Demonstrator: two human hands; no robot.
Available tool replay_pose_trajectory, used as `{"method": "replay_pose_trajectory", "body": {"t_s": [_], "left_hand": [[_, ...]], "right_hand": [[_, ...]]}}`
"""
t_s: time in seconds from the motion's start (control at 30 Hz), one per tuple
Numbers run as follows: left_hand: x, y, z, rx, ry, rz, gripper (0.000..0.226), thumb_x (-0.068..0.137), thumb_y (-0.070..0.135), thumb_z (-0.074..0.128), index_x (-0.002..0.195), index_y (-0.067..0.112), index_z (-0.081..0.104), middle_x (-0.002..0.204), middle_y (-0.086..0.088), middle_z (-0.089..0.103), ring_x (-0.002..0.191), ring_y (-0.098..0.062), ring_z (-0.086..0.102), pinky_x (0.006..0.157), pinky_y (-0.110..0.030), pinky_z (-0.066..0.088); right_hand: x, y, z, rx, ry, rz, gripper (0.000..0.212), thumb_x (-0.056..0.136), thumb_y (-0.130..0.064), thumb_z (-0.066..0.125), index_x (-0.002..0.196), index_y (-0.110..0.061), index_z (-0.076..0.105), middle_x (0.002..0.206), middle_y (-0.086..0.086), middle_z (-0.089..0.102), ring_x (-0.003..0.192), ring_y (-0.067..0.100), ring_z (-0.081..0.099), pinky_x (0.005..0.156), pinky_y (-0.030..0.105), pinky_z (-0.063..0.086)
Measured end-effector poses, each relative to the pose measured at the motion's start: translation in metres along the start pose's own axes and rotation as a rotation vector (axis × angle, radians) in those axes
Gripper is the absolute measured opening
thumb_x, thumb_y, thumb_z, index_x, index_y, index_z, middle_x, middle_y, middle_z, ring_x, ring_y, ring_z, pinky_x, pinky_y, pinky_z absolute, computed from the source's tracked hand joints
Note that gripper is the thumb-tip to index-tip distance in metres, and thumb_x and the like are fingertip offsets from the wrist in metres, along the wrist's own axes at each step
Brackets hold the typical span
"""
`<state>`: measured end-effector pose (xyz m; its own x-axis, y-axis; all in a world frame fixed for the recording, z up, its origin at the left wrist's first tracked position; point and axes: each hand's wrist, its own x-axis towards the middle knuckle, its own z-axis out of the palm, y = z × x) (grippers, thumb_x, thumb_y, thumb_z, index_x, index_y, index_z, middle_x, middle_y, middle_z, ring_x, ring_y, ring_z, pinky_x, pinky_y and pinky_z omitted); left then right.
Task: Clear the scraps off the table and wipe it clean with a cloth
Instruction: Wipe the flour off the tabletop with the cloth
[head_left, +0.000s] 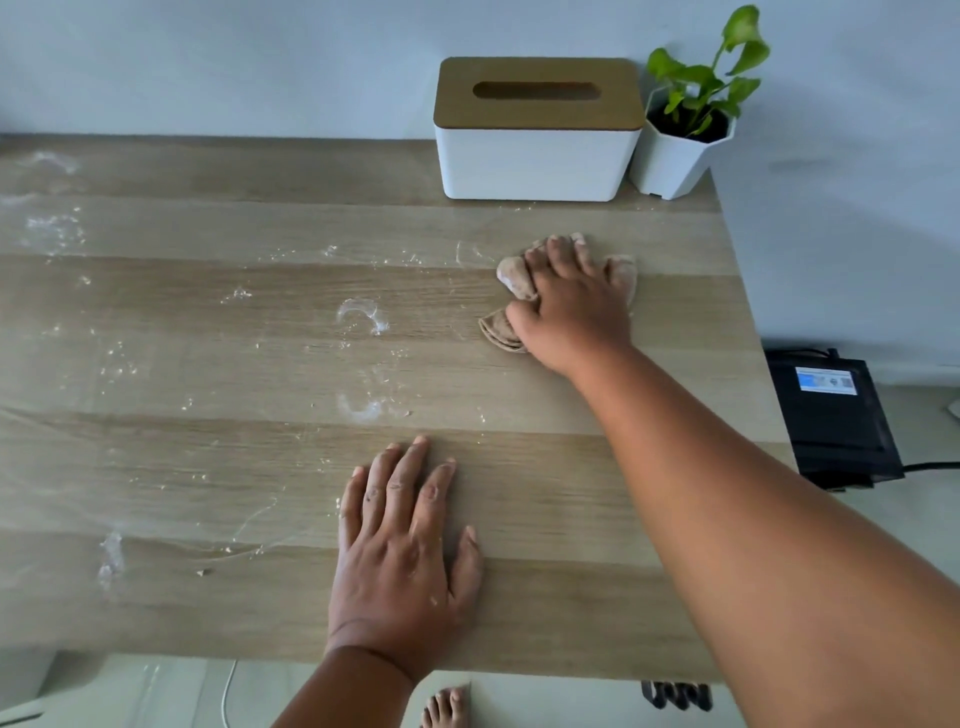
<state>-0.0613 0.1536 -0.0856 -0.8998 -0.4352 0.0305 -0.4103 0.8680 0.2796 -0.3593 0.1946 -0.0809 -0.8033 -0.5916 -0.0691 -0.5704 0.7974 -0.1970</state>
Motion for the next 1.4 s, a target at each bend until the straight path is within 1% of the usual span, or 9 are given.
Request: {"method": "replay_pose_trajectory", "body": {"t_s": [0.2,0.4,0.6,0.7,0.8,0.93,1.1,1.3,1.4], "left_hand": [[0.000,0.003,-0.002,0.013,-0.009,-0.018,0.063,0.087,0.045,0.047,0.141,0.014,0.056,0.159,-0.007,0.041,0.151,-0.030,0.030,0.122,-0.055,0.022],[-0.001,0.002,-0.001,0.007,-0.001,-0.016,0.062,0.087,0.045,0.047,0.140,0.014,0.057,0.158,-0.007,0.042,0.151,-0.030,0.031,0.122,-0.055,0.022],[-0.001,0.003,-0.002,-0.002,-0.003,-0.015,0.062,0.088,0.045,0.046,0.141,0.014,0.056,0.159,-0.007,0.040,0.152,-0.029,0.028,0.124,-0.054,0.018],[-0.001,0.003,-0.003,-0.007,-0.008,-0.020,0.061,0.088,0.045,0.046,0.141,0.015,0.056,0.159,-0.007,0.041,0.152,-0.029,0.028,0.123,-0.055,0.019],[-0.001,0.003,-0.003,-0.005,-0.015,-0.023,0.061,0.088,0.045,0.046,0.141,0.015,0.056,0.158,-0.007,0.041,0.152,-0.029,0.028,0.123,-0.055,0.020],[-0.001,0.003,-0.003,-0.001,-0.013,-0.023,0.062,0.088,0.045,0.047,0.141,0.016,0.055,0.159,-0.006,0.040,0.152,-0.028,0.028,0.123,-0.054,0.019],[0.000,0.003,-0.003,-0.004,-0.001,-0.024,0.065,0.087,0.044,0.047,0.142,0.011,0.054,0.158,-0.007,0.042,0.152,-0.028,0.029,0.122,-0.055,0.022],[-0.001,0.004,-0.005,-0.025,0.009,-0.014,0.067,0.083,0.038,0.044,0.143,0.011,0.054,0.157,-0.008,0.043,0.151,-0.029,0.031,0.122,-0.055,0.023],[-0.001,0.005,-0.005,-0.029,0.017,-0.014,0.064,0.085,0.036,0.045,0.143,0.010,0.054,0.157,-0.008,0.043,0.151,-0.029,0.031,0.122,-0.055,0.022]], "right_hand": [[-0.052,-0.026,0.002,-0.029,-0.073,-0.204,0.084,0.083,-0.061,0.015,0.158,-0.027,0.029,0.172,0.000,0.012,0.159,0.026,0.000,0.125,0.060,0.002],[-0.143,0.014,0.000,-0.056,-0.064,-0.325,0.077,0.085,-0.055,0.035,0.157,-0.028,0.036,0.170,-0.004,0.019,0.159,0.020,0.006,0.126,0.055,0.011],[-0.155,0.085,-0.010,-0.094,-0.031,0.017,0.076,0.091,-0.058,0.028,0.162,-0.031,0.018,0.172,-0.003,0.004,0.159,0.019,-0.003,0.128,0.050,0.008],[-0.118,0.077,-0.012,-0.088,0.010,0.158,0.079,0.086,-0.057,0.024,0.159,-0.026,0.023,0.171,0.004,0.013,0.159,0.025,0.004,0.125,0.057,0.012],[-0.084,0.047,-0.008,-0.044,0.023,0.213,0.078,0.084,-0.055,0.026,0.156,-0.025,0.029,0.170,0.008,0.018,0.158,0.030,0.008,0.123,0.061,0.012],[-0.073,-0.009,0.004,-0.003,0.017,0.108,0.078,0.085,-0.055,0.026,0.157,-0.024,0.032,0.170,0.008,0.020,0.158,0.032,0.007,0.123,0.064,0.008],[-0.124,-0.046,0.020,-0.003,0.049,-0.079,0.075,0.088,-0.059,0.036,0.153,-0.022,0.039,0.168,0.008,0.026,0.157,0.033,0.013,0.123,0.063,0.010],[-0.210,-0.004,0.022,-0.031,0.054,-0.244,0.075,0.088,-0.056,0.051,0.154,-0.020,0.043,0.168,0.005,0.028,0.158,0.028,0.013,0.123,0.060,0.017],[-0.235,0.045,0.014,-0.084,0.017,-0.207,0.073,0.094,-0.057,0.044,0.158,-0.022,0.036,0.170,0.003,0.019,0.159,0.025,0.006,0.124,0.059,0.017]]}}
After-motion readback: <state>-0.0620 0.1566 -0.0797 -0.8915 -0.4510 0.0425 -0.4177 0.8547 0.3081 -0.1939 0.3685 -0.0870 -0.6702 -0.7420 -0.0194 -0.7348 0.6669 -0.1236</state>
